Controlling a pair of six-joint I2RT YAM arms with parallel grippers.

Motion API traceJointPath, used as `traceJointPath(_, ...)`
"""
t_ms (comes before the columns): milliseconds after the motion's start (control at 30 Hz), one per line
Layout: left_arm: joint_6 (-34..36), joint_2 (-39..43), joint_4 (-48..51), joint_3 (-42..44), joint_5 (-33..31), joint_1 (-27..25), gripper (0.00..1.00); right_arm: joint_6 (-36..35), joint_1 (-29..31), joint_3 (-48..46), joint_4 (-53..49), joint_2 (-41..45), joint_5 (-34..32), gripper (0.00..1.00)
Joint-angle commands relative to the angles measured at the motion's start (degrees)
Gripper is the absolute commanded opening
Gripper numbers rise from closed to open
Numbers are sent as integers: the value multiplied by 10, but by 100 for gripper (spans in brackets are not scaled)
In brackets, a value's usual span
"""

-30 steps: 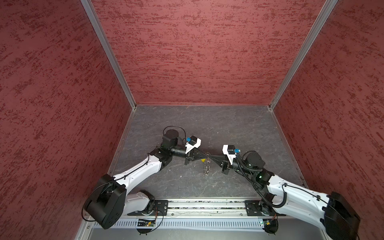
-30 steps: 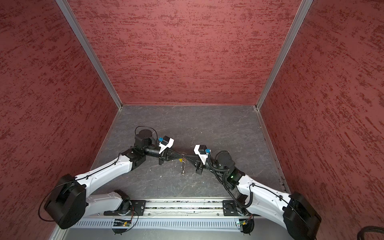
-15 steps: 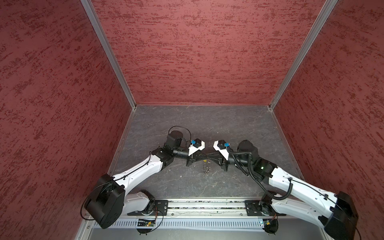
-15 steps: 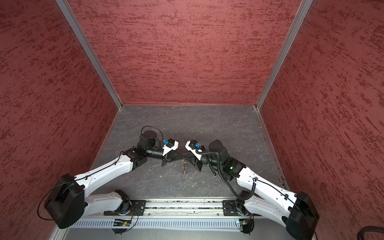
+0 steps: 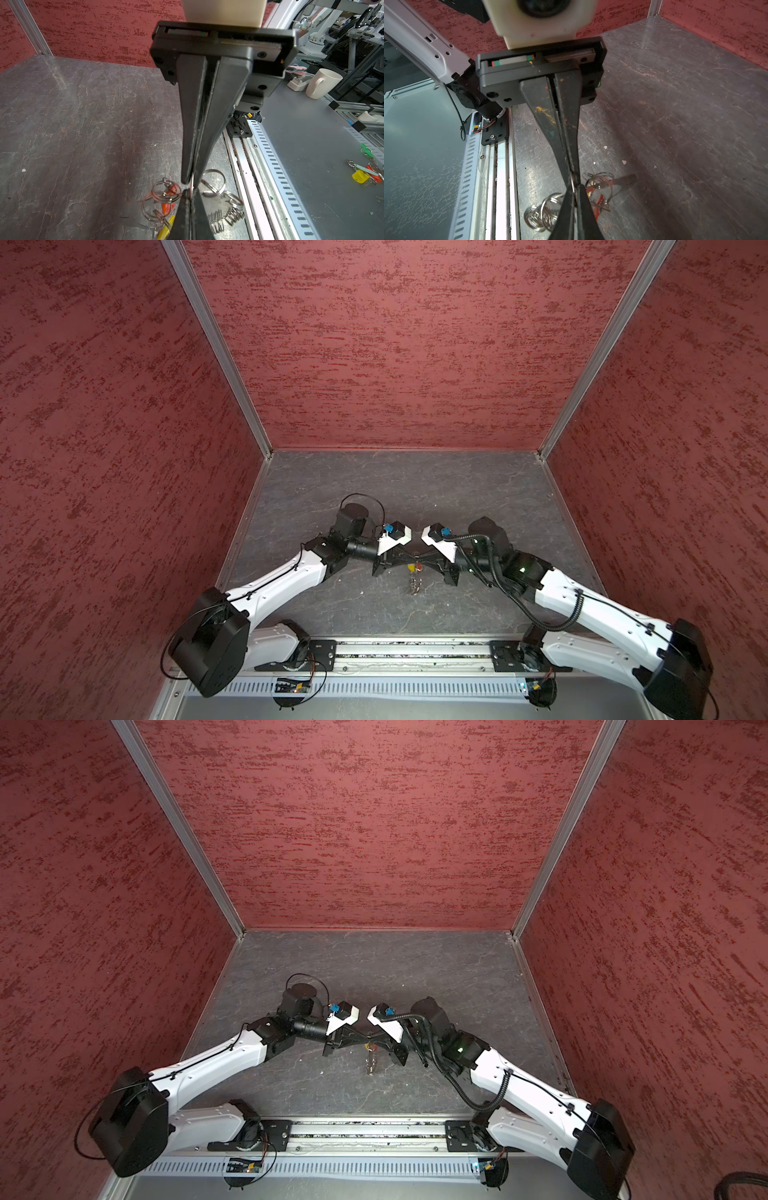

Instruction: Put the keys on the keyring

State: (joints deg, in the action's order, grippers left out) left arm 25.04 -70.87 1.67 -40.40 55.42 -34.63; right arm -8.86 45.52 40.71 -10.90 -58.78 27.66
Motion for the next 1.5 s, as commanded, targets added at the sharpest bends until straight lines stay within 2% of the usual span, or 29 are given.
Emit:
traceJointPath(0, 9, 8, -21, -12, 6, 2, 0, -9, 1, 7, -18, 5, 21, 2)
traceJointPath(167, -1, 9, -34, -9, 0, 4, 7, 7, -4, -9, 18, 32, 13, 0)
traceJointPath(233, -30, 16, -80, 9, 14, 15, 17, 24, -14, -28, 55, 51, 21, 0)
traceJointPath(333, -81, 30, -157, 36, 46, 40, 24, 55, -29, -57, 121, 78, 47, 0)
traceJointPath(467, -88, 33, -169, 36, 77, 45, 25, 90, -36, -100, 232, 101, 65, 0)
traceJointPath(700, -90, 35, -192, 45, 110, 38, 27, 126, -37, -146, 370, 82, 83, 0)
traceJointPath(1467, -110, 10, -177, 19, 139, 29, 27, 131, -35, -169, 459, 46, 110, 0)
